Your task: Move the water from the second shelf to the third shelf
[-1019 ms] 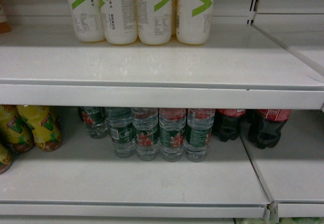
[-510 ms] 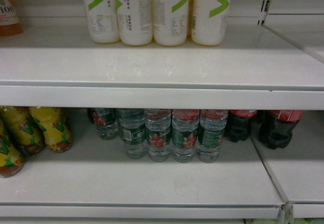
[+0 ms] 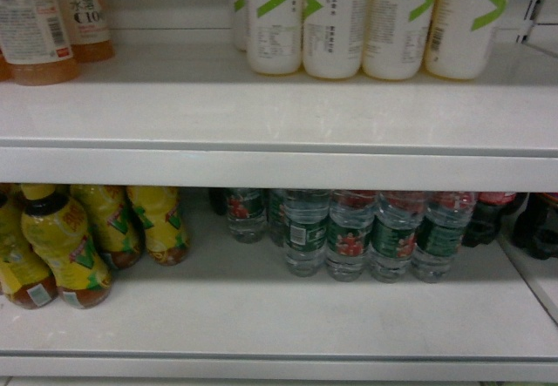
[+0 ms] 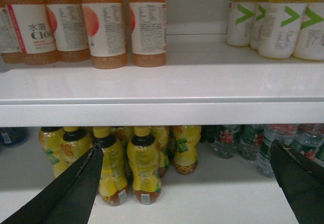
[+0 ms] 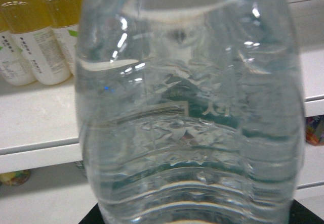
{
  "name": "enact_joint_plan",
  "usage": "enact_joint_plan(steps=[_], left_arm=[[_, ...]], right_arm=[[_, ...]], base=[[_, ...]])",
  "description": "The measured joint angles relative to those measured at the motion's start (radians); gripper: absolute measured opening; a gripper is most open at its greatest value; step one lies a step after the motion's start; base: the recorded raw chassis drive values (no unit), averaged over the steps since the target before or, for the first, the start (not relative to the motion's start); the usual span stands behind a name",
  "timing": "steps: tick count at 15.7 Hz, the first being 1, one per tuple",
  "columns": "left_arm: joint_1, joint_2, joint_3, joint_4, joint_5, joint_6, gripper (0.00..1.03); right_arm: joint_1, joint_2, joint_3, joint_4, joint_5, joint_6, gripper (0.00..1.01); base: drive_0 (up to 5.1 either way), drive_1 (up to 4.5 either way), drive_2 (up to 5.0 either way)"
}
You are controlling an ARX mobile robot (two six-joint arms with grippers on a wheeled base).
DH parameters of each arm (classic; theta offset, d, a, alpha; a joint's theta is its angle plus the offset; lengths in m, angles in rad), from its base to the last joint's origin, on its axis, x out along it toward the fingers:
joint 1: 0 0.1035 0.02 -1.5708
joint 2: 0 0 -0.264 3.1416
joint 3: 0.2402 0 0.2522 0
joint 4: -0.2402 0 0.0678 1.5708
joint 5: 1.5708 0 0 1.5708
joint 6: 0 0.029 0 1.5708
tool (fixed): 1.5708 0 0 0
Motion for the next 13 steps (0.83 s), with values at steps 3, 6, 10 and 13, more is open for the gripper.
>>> enact_joint_plan(steps=[3, 6, 10, 13], left_arm=[[0.000, 0.000, 0.000, 0.000, -0.001, 0.000, 0.98], [0.000, 0.000, 0.000, -0.001, 0.000, 0.000, 0.98], [0.000, 0.000, 0.000, 0.000, 0.000, 0.000, 0.98], [0.000, 0.000, 0.000, 0.000, 0.000, 0.000, 0.98]], right_arm=[[0.000, 0.000, 0.000, -0.001, 0.000, 0.000, 0.42], [0.000, 0.000, 0.000, 0.001, -0.003, 0.000, 0.42], [0.000, 0.000, 0.000, -0.001, -0.003, 0.000, 0.42], [0.000, -0.002, 0.000, 0.000, -0.004, 0.000, 0.42]], base=[[-5.0, 2.40, 2.4], [-5.0, 2.40, 2.4], [-5.0, 2.40, 2.4], [-5.0, 2.40, 2.4]])
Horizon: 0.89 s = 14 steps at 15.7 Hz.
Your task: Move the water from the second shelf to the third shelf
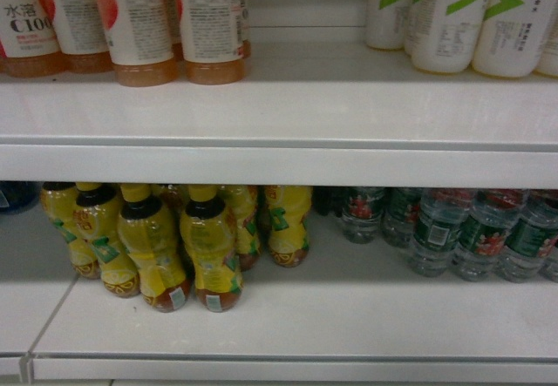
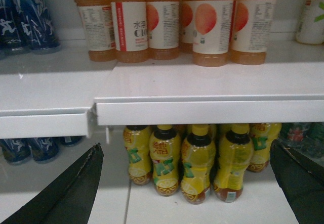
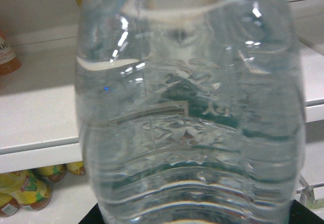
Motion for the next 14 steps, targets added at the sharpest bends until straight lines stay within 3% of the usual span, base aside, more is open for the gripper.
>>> enact_joint_plan(steps=[14], left_arm=[[0.000, 0.000, 0.000, -0.001, -0.001, 0.000, 0.98]], right_arm=[[0.000, 0.004, 0.000, 0.001, 0.000, 0.000, 0.42]], base=[[-5.0, 2.40, 2.4]])
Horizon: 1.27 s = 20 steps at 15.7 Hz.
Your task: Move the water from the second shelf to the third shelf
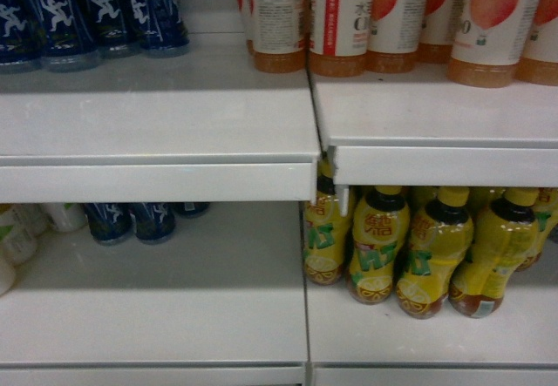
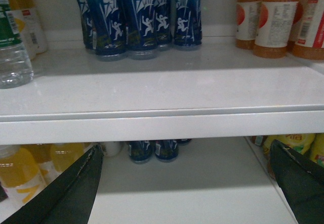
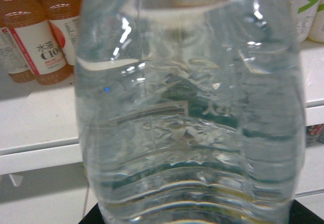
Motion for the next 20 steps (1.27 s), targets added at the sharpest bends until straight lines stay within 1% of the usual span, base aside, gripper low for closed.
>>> enact_joint_plan(steps=[20], left_arm=[[0.000, 0.000, 0.000, 0.000, 0.000, 0.000, 0.98]], right_arm=[[0.001, -0.005, 0.000, -0.001, -0.001, 0.000, 0.42]], base=[[-5.0, 2.40, 2.4]])
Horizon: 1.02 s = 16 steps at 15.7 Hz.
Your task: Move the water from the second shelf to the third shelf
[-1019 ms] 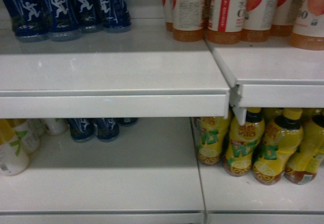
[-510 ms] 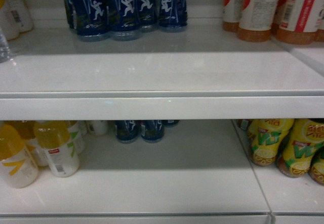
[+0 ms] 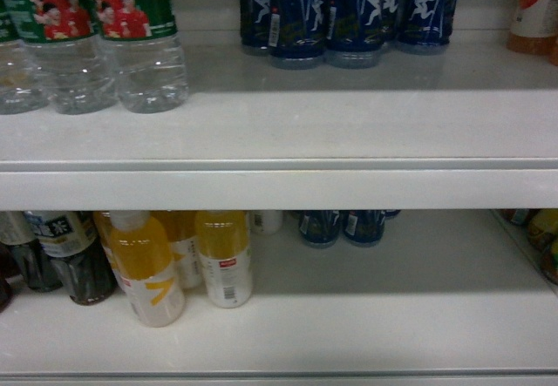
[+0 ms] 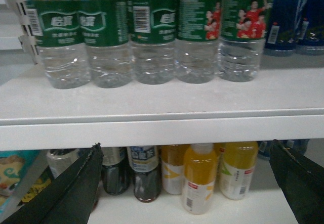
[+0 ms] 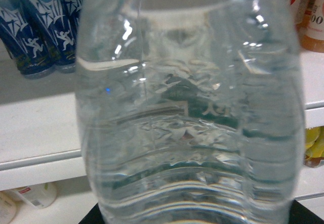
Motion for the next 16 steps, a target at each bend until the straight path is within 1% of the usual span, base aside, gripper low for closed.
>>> enact_joint_plan(steps=[16], left_arm=[[0.000, 0.000, 0.000, 0.000, 0.000, 0.000, 0.98]], right_arm=[[0.000, -0.002, 0.000, 0.001, 0.000, 0.000, 0.42]], base=[[-5.0, 2.40, 2.4]])
